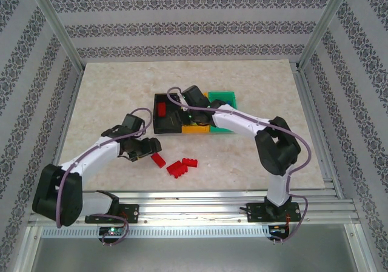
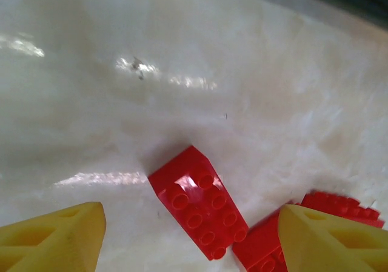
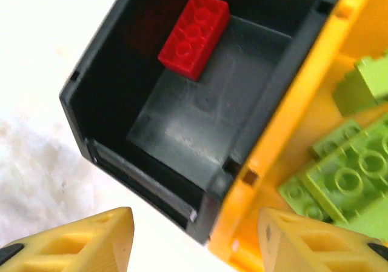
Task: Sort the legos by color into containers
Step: Place the lego in the container, then pick up the lego from the middle-left of the table.
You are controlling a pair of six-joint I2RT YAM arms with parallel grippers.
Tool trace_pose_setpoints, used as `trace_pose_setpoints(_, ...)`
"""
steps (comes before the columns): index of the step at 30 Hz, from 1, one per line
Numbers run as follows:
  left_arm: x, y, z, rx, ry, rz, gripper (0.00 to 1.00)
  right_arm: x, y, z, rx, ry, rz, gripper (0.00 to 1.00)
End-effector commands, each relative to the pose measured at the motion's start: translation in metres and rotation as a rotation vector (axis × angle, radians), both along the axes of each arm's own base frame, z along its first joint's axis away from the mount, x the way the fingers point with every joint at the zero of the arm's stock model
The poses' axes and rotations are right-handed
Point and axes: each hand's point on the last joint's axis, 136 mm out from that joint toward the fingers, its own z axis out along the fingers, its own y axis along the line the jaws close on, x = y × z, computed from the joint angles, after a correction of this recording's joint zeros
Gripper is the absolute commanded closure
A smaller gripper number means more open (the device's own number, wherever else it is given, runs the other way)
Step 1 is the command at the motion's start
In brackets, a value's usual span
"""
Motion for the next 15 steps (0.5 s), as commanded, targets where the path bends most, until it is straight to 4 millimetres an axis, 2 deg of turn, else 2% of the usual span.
trace_pose_setpoints(1, -0.017, 0.002, -0.010, 0.082, 0.094, -0.055, 0.25, -0.008, -0.015, 0.018, -0.001, -0.073, -0.027, 0.43)
trace_pose_setpoints(7, -0.016, -0.007, -0.018, 0.156, 0.106, -0.081, 0.25, -0.022, -0.037, 0.016, -0.011, -0.106, -0.070, 0.43)
trace_pose_setpoints(15, -0.011, -0.026, -0.028, 0.186, 0.133, -0.125, 0.29, -0.027, -0.043, 0.013, -0.034, -0.120, -0.074, 0.43)
